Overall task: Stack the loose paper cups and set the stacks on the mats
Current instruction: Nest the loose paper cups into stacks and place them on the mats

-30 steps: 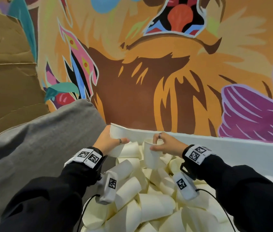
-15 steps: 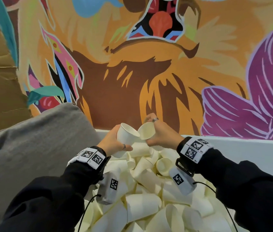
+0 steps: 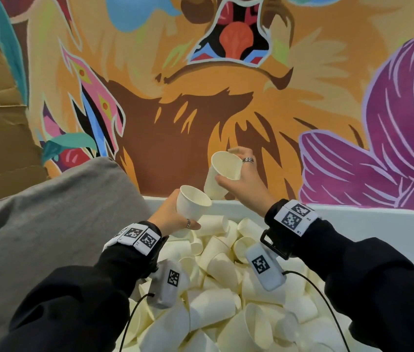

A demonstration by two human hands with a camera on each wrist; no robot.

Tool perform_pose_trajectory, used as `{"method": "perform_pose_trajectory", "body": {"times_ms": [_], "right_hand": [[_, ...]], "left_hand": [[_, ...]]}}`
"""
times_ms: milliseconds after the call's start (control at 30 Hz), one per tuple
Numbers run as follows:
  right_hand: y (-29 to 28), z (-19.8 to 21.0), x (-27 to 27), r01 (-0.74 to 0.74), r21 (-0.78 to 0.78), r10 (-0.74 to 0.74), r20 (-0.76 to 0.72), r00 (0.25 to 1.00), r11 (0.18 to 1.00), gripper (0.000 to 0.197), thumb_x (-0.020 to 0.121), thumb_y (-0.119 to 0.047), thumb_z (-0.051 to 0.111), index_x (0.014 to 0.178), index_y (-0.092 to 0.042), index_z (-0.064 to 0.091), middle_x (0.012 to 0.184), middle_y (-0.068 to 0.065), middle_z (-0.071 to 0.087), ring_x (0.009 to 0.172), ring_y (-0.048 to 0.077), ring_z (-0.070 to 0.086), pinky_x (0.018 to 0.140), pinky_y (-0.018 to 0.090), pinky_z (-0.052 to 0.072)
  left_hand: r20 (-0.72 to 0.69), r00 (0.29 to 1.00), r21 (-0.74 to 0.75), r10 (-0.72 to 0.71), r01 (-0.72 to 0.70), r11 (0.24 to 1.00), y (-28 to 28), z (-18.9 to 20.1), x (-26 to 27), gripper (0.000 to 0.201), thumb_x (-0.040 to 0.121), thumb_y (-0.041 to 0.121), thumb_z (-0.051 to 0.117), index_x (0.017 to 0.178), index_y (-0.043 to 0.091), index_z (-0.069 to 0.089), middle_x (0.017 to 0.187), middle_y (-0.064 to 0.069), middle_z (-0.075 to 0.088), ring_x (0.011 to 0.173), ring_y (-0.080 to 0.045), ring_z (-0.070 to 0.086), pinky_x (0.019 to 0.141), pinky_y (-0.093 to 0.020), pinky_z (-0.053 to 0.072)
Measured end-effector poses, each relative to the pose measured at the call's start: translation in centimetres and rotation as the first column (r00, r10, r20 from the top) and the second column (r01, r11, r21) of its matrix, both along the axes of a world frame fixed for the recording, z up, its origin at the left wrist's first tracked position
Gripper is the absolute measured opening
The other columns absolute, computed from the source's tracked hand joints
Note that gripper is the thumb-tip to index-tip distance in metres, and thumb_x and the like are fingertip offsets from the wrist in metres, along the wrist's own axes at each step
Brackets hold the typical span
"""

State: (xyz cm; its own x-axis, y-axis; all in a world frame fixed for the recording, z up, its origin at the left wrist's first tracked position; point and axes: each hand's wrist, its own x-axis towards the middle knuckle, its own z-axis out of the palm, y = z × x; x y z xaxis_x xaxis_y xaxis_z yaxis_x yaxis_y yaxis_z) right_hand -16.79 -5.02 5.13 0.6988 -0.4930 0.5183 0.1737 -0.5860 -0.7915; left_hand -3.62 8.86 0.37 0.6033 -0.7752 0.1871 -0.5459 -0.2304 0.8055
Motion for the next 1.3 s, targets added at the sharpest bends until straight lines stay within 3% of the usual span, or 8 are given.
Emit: {"method": "perform_pose_trajectory", "body": {"times_ms": [233,333,533,667,733,833,900,1300], "right_hand": [[1.8,0.1,-0.3,-0.143,0.105,0.149,-0.054,0.987,0.984,0.057,0.091,-0.019,0.059,0.136,-0.022,0.025,0.124,0.005,0.038,0.108,0.019,0.048,0.074,0.011,0.046],[2.3,-0.8,-0.1,-0.206,0.043,0.21,-0.243,0.947,0.978,0.065,0.094,-0.027,0.055,0.145,-0.022,0.016,0.142,0.003,0.031,0.128,0.017,0.038,0.095,0.022,0.033],[2.9,-1.9,-1.0,-0.328,0.119,0.347,-0.408,0.844,0.937,0.067,0.098,-0.045,0.037,0.151,-0.026,-0.001,0.159,-0.002,0.009,0.141,0.008,0.019,0.103,0.022,0.016],[2.4,-4.1,-1.2,-0.145,0.14,0.19,-0.403,0.895,0.98,0.05,0.095,-0.046,0.044,0.134,-0.02,0.025,0.143,0.008,0.037,0.123,0.018,0.044,0.102,0.032,0.036],[2.1,-6.1,-1.5,-0.213,0.074,0.213,-0.616,0.759,0.974,0.055,0.09,-0.045,0.056,0.129,-0.017,0.031,0.132,0.006,0.05,0.117,0.019,0.052,0.101,0.035,0.042],[2.8,-8.7,-1.9,-0.457,-0.022,0.147,-0.932,0.331,0.889,0.077,0.082,-0.046,0.067,0.14,-0.02,0.024,0.142,-0.002,0.046,0.126,0.019,0.046,0.108,0.035,0.035],[3.5,-10.0,-1.7,-0.516,-0.051,0.065,-0.976,0.205,0.855,0.087,0.078,-0.043,0.072,0.144,-0.023,0.019,0.145,-0.007,0.042,0.13,0.02,0.043,0.11,0.038,0.032],[4.8,-11.8,-0.1,-0.589,-0.1,-0.032,-0.992,0.125,0.802,0.086,0.075,-0.024,0.077,0.142,-0.021,0.023,0.138,0.005,0.049,0.121,0.028,0.05,0.1,0.035,0.039]], "left_hand": [[-0.009,1.0,-0.032,-0.009,0.009,0.999,0.4,0.1,-0.4,0.072,0.065,0.0,0.081,0.119,0.021,0.038,0.106,0.003,0.053,0.094,-0.012,0.052,0.075,-0.021,0.044],[-0.042,0.999,-0.066,-0.025,0.022,0.998,0.2,0.2,-1.0,0.076,0.062,0.003,0.084,0.121,0.02,0.039,0.109,0.0,0.055,0.097,-0.015,0.054,0.079,-0.027,0.049],[-0.04,0.999,-0.085,-0.031,0.027,0.996,0.2,0.1,-1.4,0.088,0.051,0.022,0.083,0.127,0.019,0.04,0.117,-0.005,0.057,0.105,-0.02,0.057,0.09,-0.04,0.051],[-0.044,0.997,-0.12,0.065,-0.07,0.99,1.1,-0.4,-0.6,0.079,0.061,0.011,0.085,0.125,0.013,0.04,0.111,-0.006,0.056,0.093,-0.012,0.055,0.079,-0.027,0.048],[-0.032,0.994,-0.118,0.108,-0.111,0.987,1.8,-0.5,-0.1,0.07,0.067,0.006,0.082,0.123,0.012,0.041,0.103,-0.002,0.056,0.086,-0.005,0.053,0.068,-0.02,0.044],[-0.011,0.991,-0.089,0.136,-0.136,0.987,2.6,-0.8,0.6,0.067,0.068,0.008,0.082,0.121,0.013,0.042,0.101,-0.001,0.056,0.085,-0.005,0.053,0.066,-0.018,0.041],[-0.003,0.987,-0.069,0.159,-0.158,0.985,3.2,-1.0,0.9,0.069,0.067,0.01,0.083,0.123,0.012,0.042,0.105,-0.003,0.056,0.091,-0.014,0.055,0.07,-0.022,0.043],[-0.013,0.989,-0.069,0.148,-0.149,0.987,4.1,-1.6,0.9,0.067,0.068,0.009,0.082,0.122,0.012,0.043,0.104,-0.002,0.055,0.089,-0.012,0.053,0.068,-0.018,0.041]]}}
